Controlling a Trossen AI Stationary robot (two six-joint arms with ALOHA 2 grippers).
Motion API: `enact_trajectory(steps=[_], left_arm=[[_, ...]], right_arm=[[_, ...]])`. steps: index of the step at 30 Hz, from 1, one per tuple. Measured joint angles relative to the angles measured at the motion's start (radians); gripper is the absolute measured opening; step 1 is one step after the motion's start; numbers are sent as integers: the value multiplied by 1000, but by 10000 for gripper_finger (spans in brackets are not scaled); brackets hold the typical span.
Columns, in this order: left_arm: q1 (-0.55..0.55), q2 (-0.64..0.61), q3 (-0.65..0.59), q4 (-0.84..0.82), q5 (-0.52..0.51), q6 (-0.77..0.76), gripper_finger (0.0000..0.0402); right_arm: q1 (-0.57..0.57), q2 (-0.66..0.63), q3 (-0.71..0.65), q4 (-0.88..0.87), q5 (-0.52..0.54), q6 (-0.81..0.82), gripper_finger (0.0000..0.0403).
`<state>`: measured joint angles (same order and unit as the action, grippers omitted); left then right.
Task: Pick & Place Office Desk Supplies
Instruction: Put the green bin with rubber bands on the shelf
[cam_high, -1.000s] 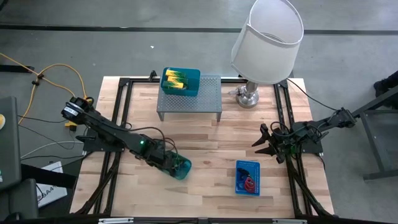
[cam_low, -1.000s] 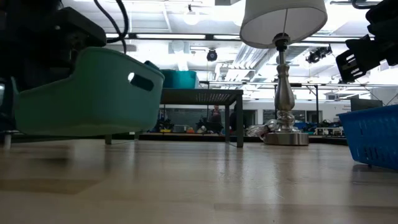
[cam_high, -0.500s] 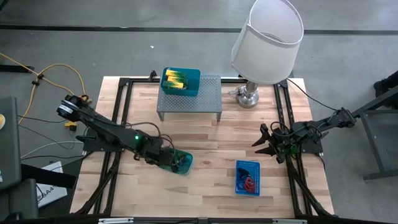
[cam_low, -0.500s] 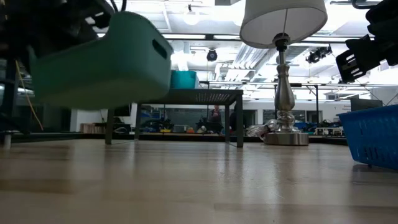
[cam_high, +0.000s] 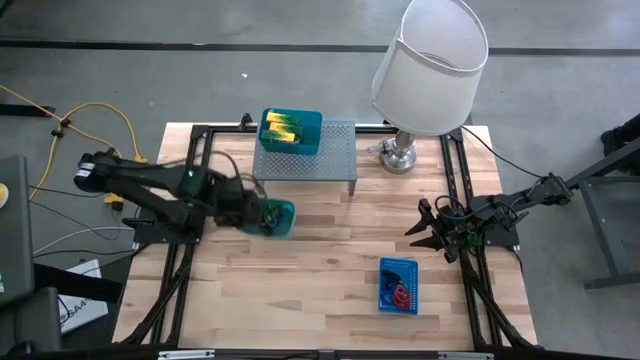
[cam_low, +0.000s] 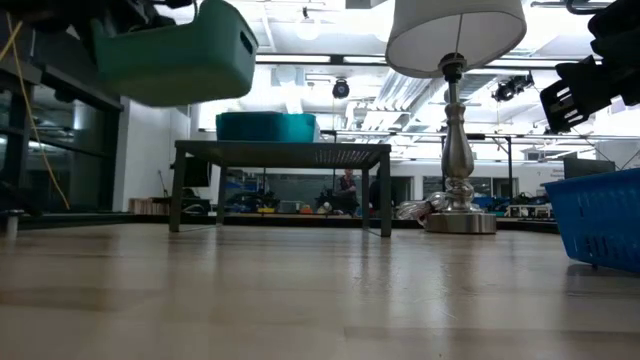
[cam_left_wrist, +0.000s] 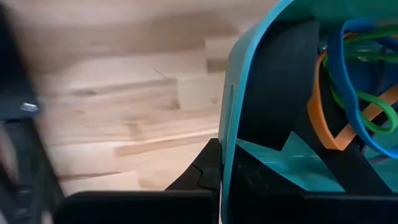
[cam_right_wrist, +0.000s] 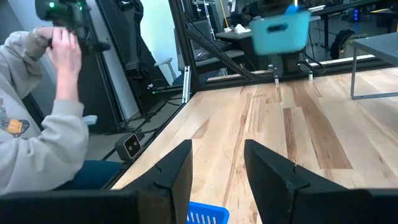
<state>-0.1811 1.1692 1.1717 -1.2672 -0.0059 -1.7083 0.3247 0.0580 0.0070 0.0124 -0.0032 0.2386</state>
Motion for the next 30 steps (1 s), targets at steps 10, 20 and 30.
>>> enact_trajectory(steps=[10, 20, 30], left_arm=[[225, -1, 161, -185, 0, 227, 3], [375, 8, 162, -190, 19, 379, 3], [576, 102, 162, -96, 113, 596, 3]], right_arm=[[0, 0, 0, 0, 0, 0, 134], [0, 0, 0, 0, 0, 0, 134], [0, 0, 0, 0, 0, 0, 134]])
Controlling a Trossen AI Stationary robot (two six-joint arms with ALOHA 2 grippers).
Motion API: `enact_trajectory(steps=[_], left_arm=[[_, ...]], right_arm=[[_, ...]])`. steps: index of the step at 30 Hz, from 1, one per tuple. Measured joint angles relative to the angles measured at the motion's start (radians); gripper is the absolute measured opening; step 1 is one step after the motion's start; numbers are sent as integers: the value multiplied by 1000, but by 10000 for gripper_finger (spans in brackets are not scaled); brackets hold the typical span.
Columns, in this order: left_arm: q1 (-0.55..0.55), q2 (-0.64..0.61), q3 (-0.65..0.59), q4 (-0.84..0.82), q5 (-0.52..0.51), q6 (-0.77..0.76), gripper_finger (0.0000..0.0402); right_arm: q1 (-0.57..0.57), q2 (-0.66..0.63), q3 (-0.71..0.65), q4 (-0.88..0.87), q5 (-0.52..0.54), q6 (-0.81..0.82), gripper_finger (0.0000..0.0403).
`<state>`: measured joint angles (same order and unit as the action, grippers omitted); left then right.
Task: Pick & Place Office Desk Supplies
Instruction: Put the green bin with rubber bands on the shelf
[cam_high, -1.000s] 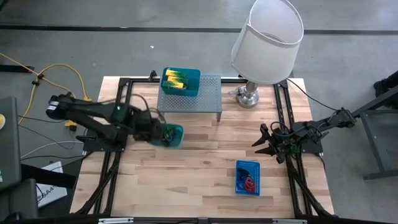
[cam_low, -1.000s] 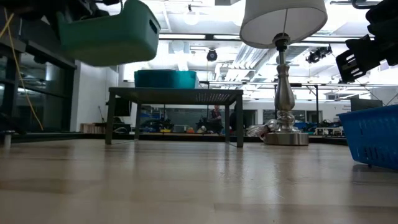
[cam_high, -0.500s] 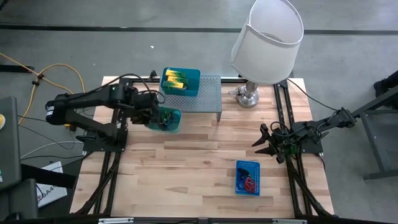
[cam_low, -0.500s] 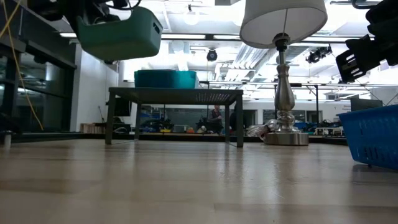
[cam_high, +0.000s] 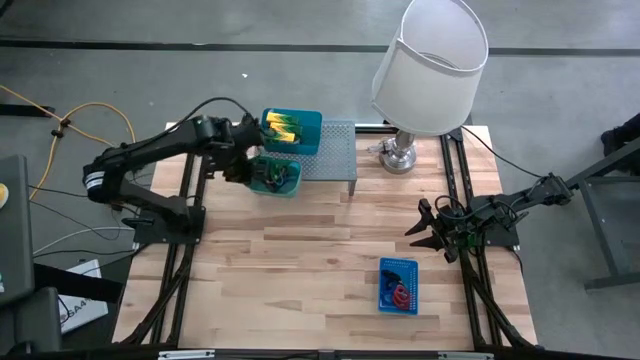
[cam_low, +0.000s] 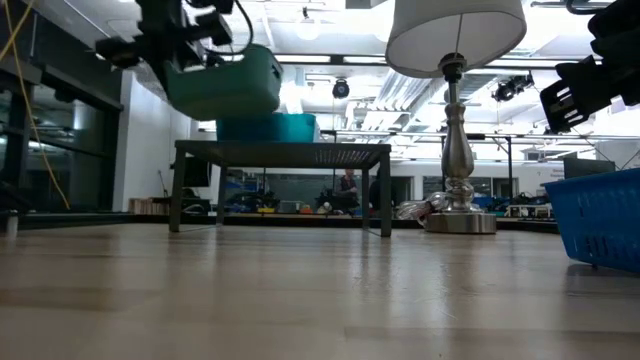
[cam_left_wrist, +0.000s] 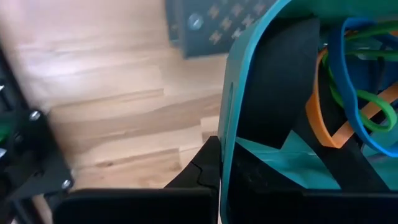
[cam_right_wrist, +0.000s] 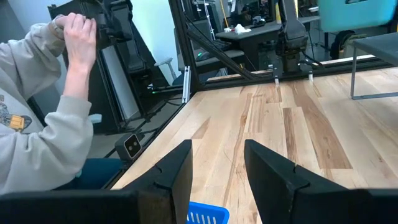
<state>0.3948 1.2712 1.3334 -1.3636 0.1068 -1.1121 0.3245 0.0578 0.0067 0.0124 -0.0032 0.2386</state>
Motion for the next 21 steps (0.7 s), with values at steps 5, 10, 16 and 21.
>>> enact_trajectory(steps=[5, 10, 16, 21], left_arm=[[67, 52, 0, 47, 24, 63, 3], [123, 85, 0, 67, 39, 100, 3], [156, 107, 24, 61, 46, 118, 3], [147, 133, 87, 6, 32, 113, 3]], right_arm=[[0, 0, 0, 0, 0, 0, 134], [0, 0, 0, 0, 0, 0, 134], [0, 0, 0, 0, 0, 0, 134], [0, 0, 0, 0, 0, 0, 134]])
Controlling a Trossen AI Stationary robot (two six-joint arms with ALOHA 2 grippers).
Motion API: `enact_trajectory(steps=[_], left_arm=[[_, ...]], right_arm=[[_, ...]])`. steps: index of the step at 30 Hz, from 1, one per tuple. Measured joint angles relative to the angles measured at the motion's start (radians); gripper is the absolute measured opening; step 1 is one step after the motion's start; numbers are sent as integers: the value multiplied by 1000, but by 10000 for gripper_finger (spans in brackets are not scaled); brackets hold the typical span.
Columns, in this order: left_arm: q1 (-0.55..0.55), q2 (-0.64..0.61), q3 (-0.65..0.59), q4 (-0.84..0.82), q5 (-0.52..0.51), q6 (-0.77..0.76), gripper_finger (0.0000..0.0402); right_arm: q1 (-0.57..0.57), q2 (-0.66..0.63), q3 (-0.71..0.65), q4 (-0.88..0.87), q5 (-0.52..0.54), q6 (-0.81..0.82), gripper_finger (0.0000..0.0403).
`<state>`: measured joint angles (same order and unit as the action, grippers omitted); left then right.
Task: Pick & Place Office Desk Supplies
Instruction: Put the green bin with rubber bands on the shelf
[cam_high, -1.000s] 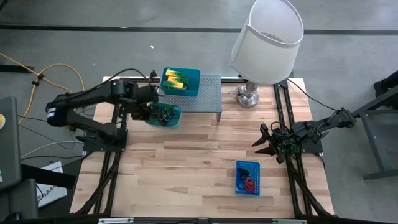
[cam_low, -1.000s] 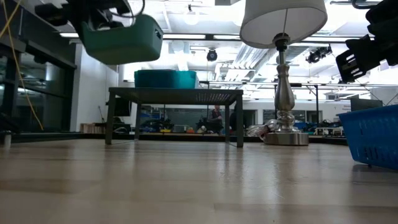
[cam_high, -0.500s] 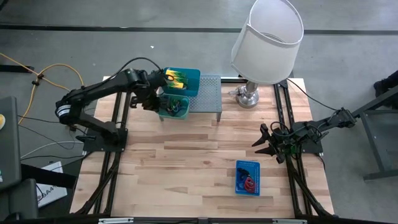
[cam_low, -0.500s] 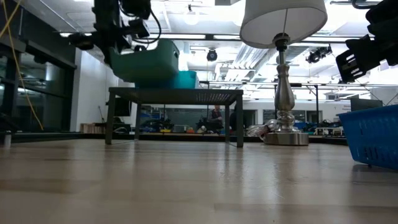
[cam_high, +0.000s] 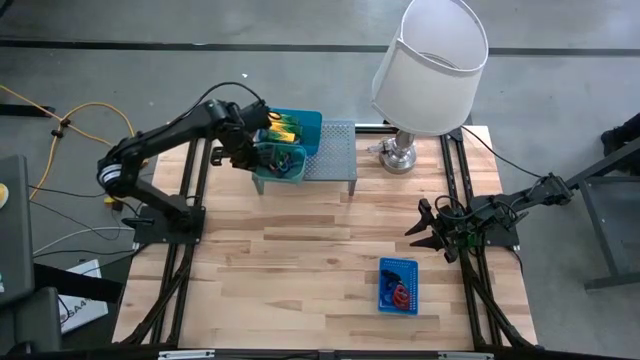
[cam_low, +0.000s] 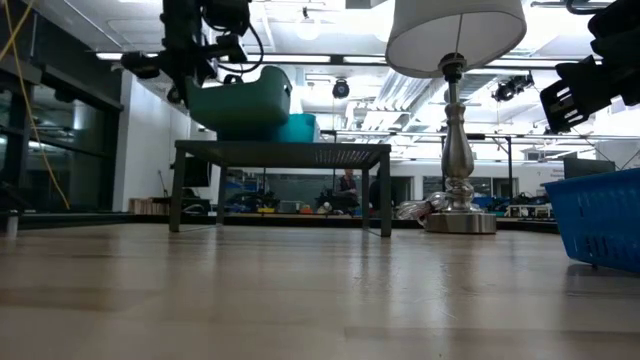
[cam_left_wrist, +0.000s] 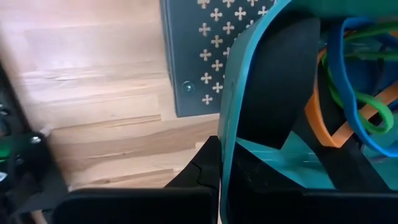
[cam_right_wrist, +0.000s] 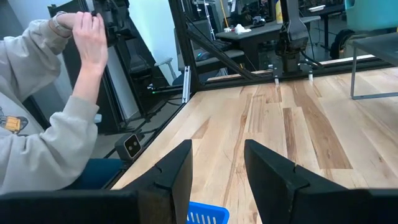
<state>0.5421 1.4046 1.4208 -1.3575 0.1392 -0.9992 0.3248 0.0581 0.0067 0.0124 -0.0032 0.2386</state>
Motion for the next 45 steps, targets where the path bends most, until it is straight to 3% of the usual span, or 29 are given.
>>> enact_trajectory(steps=[10, 21, 45], left_arm=[[-66, 120, 169, -138, -79, -53, 3], [-19, 143, 172, -135, -95, -45, 3], [-22, 197, 172, -89, -56, -85, 3]], right_arm=[[0, 0, 0, 0, 0, 0, 134], [0, 0, 0, 0, 0, 0, 134], [0, 0, 0, 1, 0, 0, 134]])
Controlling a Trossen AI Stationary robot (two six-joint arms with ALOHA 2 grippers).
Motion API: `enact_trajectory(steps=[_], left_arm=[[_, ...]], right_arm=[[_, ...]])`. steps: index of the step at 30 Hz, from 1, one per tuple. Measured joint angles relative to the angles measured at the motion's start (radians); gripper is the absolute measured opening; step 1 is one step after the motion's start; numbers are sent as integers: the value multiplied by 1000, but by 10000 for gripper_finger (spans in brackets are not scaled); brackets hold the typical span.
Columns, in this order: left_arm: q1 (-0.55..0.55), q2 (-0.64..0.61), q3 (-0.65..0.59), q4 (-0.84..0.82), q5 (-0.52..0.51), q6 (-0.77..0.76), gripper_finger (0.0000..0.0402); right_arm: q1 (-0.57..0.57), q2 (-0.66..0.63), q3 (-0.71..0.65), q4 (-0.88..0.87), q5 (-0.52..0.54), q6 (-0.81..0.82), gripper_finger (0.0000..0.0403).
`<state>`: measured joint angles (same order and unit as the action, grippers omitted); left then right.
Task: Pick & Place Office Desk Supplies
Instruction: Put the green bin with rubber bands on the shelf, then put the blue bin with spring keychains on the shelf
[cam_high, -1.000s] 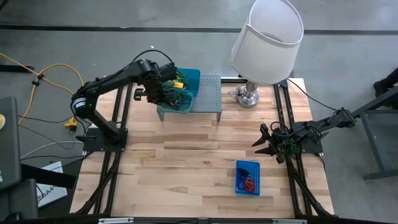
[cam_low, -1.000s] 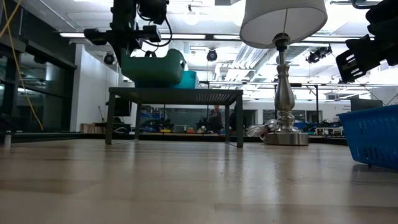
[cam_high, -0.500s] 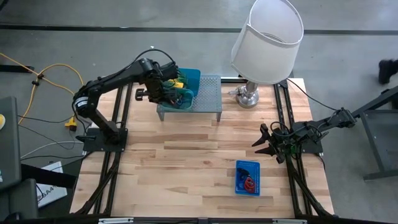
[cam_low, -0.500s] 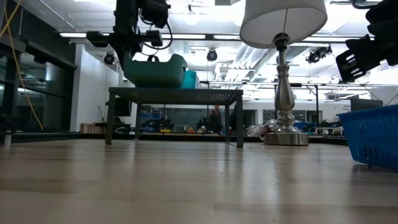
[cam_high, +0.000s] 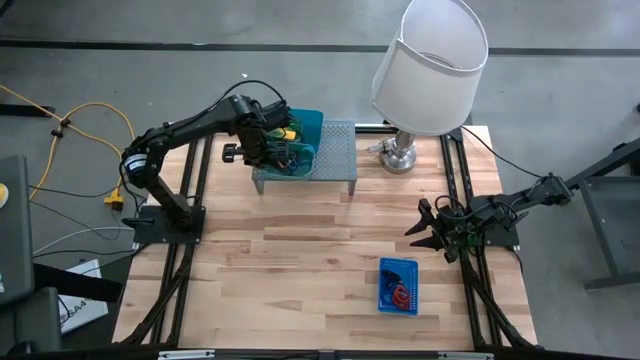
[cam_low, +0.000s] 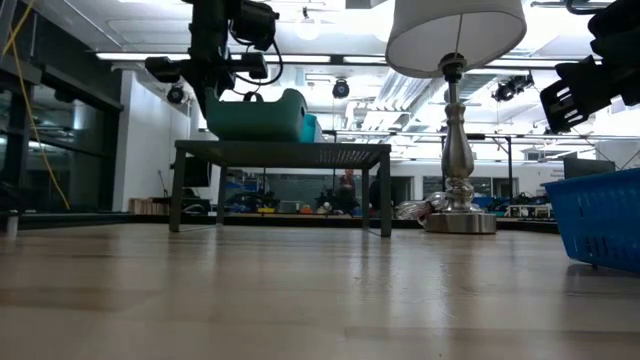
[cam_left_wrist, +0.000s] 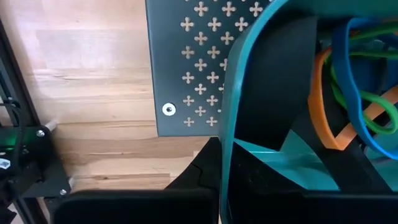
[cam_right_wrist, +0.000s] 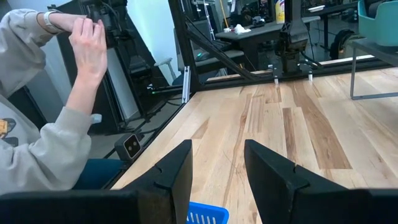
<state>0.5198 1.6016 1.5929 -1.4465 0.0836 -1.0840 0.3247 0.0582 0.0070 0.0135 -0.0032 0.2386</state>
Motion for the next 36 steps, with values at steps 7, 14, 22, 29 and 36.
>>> enact_trajectory(steps=[7, 14, 22, 29, 36], left_arm=[[0, 0, 0, -1, -11, 14, 3], [0, 0, 0, 0, -24, 13, 19], [0, 0, 0, 0, -30, -4, 52], [-15, -31, -1, -1, -47, -15, 61], [-50, -113, -1, 0, -90, -47, 61]], right_arm=[[0, 0, 0, 0, 0, 0, 134], [0, 0, 0, 0, 0, 0, 134], [0, 0, 0, 0, 0, 0, 134], [0, 0, 0, 0, 0, 0, 134], [0, 0, 0, 0, 0, 0, 134]])
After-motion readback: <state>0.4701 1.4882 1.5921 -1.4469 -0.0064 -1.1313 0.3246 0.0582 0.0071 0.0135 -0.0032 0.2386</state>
